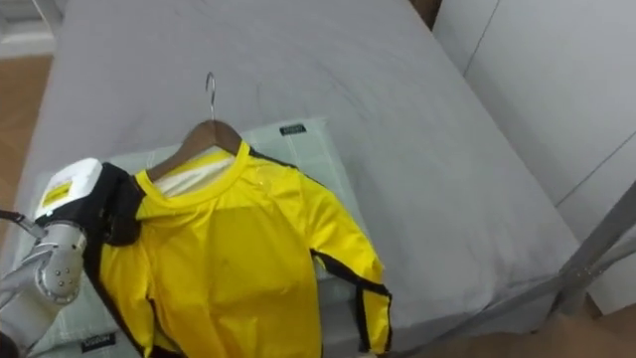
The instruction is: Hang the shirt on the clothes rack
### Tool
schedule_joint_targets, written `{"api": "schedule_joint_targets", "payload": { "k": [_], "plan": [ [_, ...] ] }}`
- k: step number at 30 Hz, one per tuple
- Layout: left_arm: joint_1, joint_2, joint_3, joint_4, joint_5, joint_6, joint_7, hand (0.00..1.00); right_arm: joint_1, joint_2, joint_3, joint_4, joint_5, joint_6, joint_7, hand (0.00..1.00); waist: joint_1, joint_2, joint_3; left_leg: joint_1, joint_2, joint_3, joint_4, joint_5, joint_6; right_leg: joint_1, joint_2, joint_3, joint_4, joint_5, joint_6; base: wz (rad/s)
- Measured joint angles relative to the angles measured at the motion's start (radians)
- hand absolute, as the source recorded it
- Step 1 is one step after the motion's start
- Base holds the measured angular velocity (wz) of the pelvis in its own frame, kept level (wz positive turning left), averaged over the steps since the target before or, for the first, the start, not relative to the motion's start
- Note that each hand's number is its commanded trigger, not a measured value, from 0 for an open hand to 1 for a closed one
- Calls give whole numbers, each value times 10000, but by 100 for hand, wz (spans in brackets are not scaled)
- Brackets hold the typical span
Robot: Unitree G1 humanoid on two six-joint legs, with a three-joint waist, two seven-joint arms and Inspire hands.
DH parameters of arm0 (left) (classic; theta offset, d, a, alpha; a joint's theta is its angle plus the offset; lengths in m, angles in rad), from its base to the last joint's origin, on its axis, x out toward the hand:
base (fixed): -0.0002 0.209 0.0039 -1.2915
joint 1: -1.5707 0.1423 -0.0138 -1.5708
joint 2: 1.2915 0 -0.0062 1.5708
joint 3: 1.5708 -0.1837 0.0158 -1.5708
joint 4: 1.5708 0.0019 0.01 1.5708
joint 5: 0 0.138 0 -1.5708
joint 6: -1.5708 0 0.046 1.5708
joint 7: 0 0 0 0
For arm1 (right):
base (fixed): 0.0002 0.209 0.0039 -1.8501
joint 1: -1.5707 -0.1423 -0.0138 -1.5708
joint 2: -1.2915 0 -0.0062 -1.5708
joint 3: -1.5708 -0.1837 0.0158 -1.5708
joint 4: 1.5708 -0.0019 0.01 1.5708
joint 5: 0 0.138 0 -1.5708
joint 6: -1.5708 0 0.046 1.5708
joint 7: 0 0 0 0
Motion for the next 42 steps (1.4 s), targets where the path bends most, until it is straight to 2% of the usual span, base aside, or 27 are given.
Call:
{"api": "schedule_joint_targets", "payload": {
  "k": [2, 3, 5, 10, 14, 20, 27, 29, 35, 42],
  "plan": [
    [242, 5, 0, -536, 269, -6, 19, 100, 152, -18, -95, -40, -20, -5, -43, 0, 72, 112, -69, 496, -58, -123, -363, 84, -58, 531, 7, -122, -343, -4, 0, 17],
    [293, 5, 0, -651, 380, -6, 19, 100, 175, -13, -103, -49, -39, -5, -53, 0, 63, 122, -76, 639, -70, -154, -464, 112, -71, 709, 6, -171, -442, -1, -3, 14],
    [785, 26, 83, -1369, 713, -4, 50, 100, 189, -41, -429, -113, -127, -9, -160, 0, 107, 137, -117, 1266, -122, -194, -816, 155, -121, 1220, -13, -240, -546, -70, -31, 8],
    [2124, 27, 294, -3392, 1341, -7, 46, 100, 253, -58, -1185, -591, -656, -134, -344, 0, 197, 187, -145, 1879, -174, -338, -1122, 191, -195, 1761, -43, -458, -631, -256, -77, 8],
    [2781, 25, 301, -4431, 1360, -7, 42, 100, 331, -76, -1576, -692, -1064, -294, -515, 0, 313, 221, -160, 2239, -180, -691, -1318, 206, -263, 2433, 45, -771, -1231, -255, -88, 25],
    [3679, 26, 394, -6080, 1459, -25, 35, 100, 592, -72, -1641, -1011, -1425, -406, -814, 0, 615, 265, -196, 3174, -205, -699, -1828, 199, -325, 3360, 74, -875, -1659, -237, -81, 3],
    [3850, -54, 392, -6287, 1569, -30, 34, 100, 696, -74, -1641, -1302, -1714, -524, -914, 0, 600, 504, -203, 3578, -191, -660, -2098, 169, -371, 3599, 109, -801, -1680, -246, -72, -3],
    [3936, -128, 392, -6286, 1569, -77, 34, 100, 694, -71, -1640, -1300, -1989, -529, -916, 0, 573, 560, -174, 3771, -192, -620, -2185, 170, -370, 3748, 118, -723, -1722, -247, -70, -8],
    [3953, -165, 435, -6286, 1571, -430, 34, 100, 651, -55, -2036, -1441, -2838, -713, -1021, 0, 560, 573, -152, 3921, -193, -463, -2263, 169, -370, 3854, 147, -505, -1860, -262, -49, -8],
    [3953, -169, 436, -6483, 1740, -493, 36, 100, 691, -5, -2328, -2326, -3243, -811, -1445, 0, 597, 593, -156, 3925, -186, -423, -2272, 169, -370, 3888, 184, -427, -1981, -255, -42, -1]
  ]
}}
